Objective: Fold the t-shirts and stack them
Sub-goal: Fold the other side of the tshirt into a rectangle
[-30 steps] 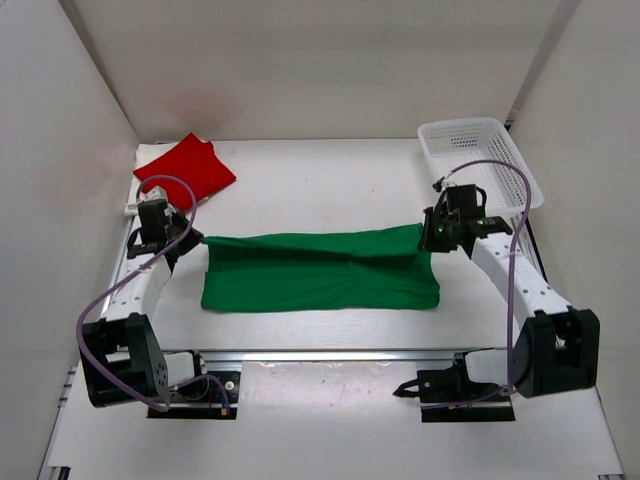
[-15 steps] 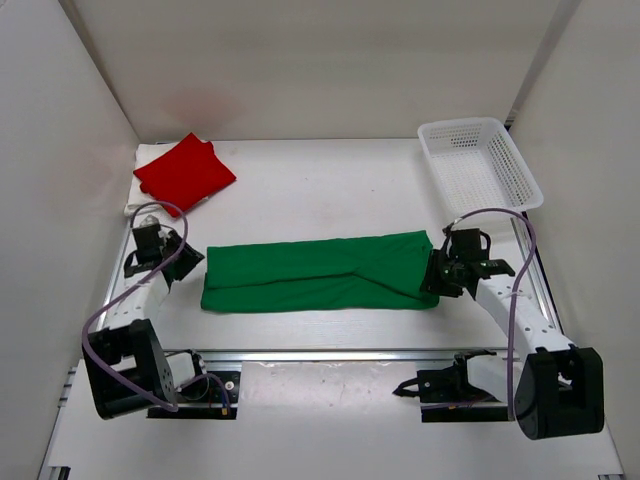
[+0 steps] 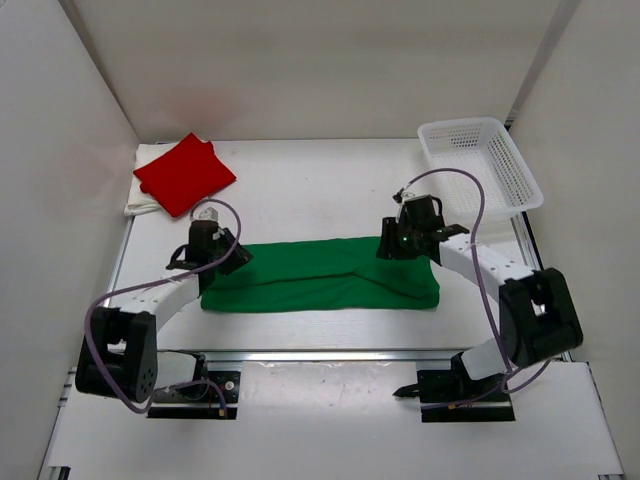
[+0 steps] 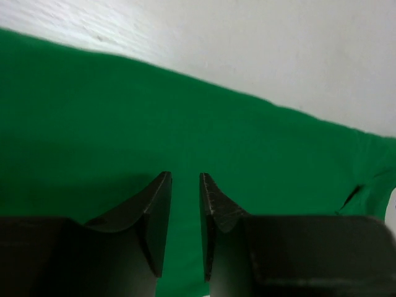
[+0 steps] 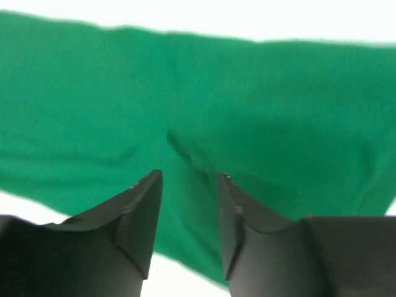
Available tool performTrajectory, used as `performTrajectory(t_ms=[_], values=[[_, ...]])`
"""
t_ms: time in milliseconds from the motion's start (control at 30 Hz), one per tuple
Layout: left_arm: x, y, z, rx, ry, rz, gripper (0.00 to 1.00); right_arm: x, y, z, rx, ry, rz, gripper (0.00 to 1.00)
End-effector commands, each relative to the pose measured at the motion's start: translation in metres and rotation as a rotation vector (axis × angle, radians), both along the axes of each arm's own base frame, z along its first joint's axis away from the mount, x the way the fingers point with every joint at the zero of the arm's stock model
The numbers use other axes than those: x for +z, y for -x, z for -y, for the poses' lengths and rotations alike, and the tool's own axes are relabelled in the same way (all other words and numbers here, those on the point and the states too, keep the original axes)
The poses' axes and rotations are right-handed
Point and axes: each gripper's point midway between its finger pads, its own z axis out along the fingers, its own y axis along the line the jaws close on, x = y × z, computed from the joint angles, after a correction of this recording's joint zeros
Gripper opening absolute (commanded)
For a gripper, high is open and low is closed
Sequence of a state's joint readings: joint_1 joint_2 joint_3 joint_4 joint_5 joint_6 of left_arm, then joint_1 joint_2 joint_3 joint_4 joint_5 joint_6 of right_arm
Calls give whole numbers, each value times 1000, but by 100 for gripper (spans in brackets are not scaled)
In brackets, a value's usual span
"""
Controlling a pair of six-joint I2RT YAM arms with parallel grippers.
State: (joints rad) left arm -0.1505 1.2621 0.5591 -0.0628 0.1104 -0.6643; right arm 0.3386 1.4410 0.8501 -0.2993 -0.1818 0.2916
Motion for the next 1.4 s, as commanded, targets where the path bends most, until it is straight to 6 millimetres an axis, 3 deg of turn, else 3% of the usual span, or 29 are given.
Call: performTrajectory(t_ms=[0,100,167,233,267,333,367,433,467,667,867,933,967,1033,1133,1167,1233,1267,1367], values=[[1,-1,25,-32,37,41,34,17,-38,-19,12,-51,107,42],[-5,8,39,-86,41,35,34,0,-40,-28,44,-49,72,43],[-2,10,45,-106,66,50,34,-8,-34,-36,75,-55,48,43],[-12,21,44,-117,74,23,35,-18,-27,-42,90,-79,10,41],[-9,19,45,-119,78,39,34,-20,-26,-44,98,-85,7,37],[-11,23,43,-126,76,41,35,-25,-16,-44,98,-65,-13,20],[-12,24,42,-128,70,42,34,-24,-11,-46,112,-56,-11,17],[-14,26,38,-125,72,46,34,-28,5,-46,123,-60,-34,2],[-14,28,38,-130,79,44,33,-21,11,-49,137,-81,-28,0],[-7,27,40,-125,109,70,35,-13,59,-47,116,-79,-91,0],[6,18,42,-114,143,106,35,0,104,-91,175,-199,-144,6],[15,10,35,-93,158,129,35,13,112,-107,215,-284,-150,13],[17,9,32,-81,171,133,35,16,115,-110,233,-297,-150,22],[23,6,31,-75,181,148,35,21,113,-109,245,-305,-146,32],[24,6,34,-78,168,155,36,25,93,-92,198,-267,-83,33],[23,7,36,-82,167,151,35,25,83,-85,177,-249,-56,29],[19,7,39,-83,173,145,35,21,58,-66,101,-224,-11,4],[14,8,42,-87,177,129,35,15,44,-56,57,-220,-9,0],[11,12,50,-116,206,109,35,-7,2,-30,-47,-128,15,0]])
